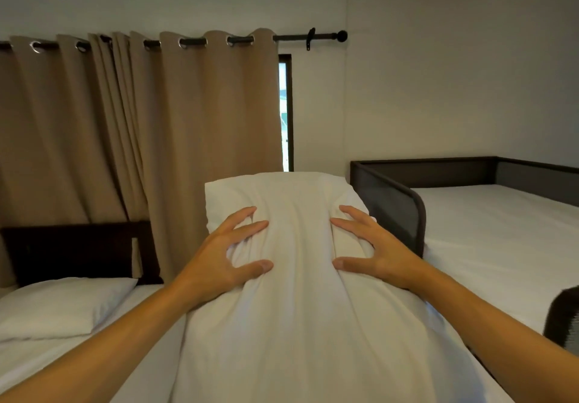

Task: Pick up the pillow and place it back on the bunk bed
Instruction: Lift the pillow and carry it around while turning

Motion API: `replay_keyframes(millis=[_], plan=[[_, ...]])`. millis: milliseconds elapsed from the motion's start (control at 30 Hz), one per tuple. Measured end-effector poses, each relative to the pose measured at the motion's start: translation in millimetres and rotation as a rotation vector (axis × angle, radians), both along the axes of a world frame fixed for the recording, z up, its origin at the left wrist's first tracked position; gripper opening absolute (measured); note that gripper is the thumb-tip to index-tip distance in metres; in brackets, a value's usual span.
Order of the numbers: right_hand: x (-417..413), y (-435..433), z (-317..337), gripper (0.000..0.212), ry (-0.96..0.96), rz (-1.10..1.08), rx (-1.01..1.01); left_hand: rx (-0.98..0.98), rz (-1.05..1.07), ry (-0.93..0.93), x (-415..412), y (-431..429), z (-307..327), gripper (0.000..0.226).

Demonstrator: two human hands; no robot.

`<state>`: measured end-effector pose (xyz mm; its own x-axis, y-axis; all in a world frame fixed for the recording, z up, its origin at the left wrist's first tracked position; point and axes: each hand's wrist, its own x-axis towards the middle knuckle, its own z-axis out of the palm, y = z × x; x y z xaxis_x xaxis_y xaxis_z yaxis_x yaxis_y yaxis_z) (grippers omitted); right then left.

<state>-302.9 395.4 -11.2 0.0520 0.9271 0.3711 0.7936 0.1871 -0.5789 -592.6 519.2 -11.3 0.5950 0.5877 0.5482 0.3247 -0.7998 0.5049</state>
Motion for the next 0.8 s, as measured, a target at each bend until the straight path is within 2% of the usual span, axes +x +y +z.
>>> replay_keyframes(millis=[400,800], plan=[[-16,67,-28,0.081,-0.037,-0.038,-0.022,-0.057,-0.01,-0.006,-12,69,-33,0.075],[33,143,-37,0.083,0.022,0.004,-0.031,-0.086,0.022,0.002,34,136,-41,0.075]])
